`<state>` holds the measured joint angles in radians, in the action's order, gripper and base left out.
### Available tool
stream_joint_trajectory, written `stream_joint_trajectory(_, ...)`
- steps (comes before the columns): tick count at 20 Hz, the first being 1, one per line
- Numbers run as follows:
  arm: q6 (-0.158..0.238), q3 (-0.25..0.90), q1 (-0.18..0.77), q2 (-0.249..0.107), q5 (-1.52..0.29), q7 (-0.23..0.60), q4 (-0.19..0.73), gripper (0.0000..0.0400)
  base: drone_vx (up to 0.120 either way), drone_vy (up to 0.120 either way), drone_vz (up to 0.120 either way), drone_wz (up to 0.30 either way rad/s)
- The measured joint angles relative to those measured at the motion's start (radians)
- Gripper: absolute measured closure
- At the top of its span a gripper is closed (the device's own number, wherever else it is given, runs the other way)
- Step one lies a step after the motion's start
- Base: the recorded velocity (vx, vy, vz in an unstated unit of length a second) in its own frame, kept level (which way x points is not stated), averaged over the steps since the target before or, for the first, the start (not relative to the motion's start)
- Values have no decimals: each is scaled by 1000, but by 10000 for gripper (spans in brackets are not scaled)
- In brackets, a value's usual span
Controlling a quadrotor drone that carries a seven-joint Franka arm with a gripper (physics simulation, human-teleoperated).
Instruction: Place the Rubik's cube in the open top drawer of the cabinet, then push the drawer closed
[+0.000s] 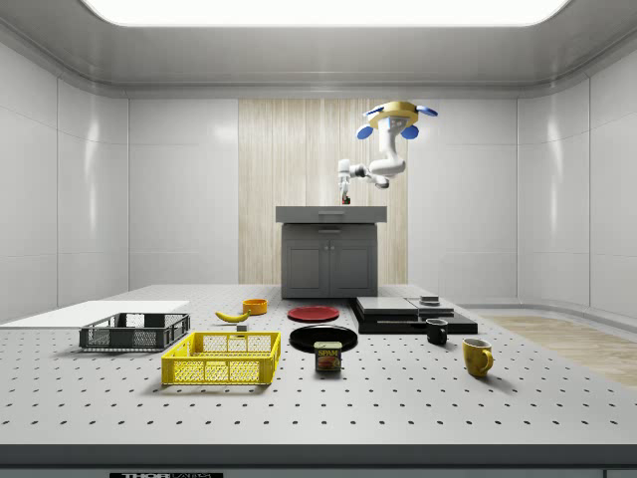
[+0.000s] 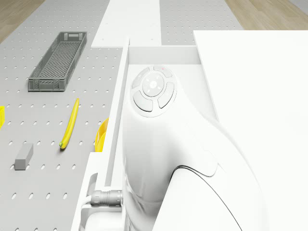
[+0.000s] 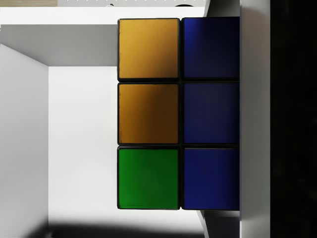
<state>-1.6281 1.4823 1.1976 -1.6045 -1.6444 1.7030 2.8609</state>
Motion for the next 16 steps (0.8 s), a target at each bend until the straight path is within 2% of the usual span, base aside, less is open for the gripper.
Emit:
stream_joint_trajectory(4, 0, 0, 0, 0, 0, 0, 0, 75, 0, -120, 0, 0)
stream_joint_trajectory(16, -50, -160, 22, -1, -152, 5, -25, 75, 0, 0, 0, 0)
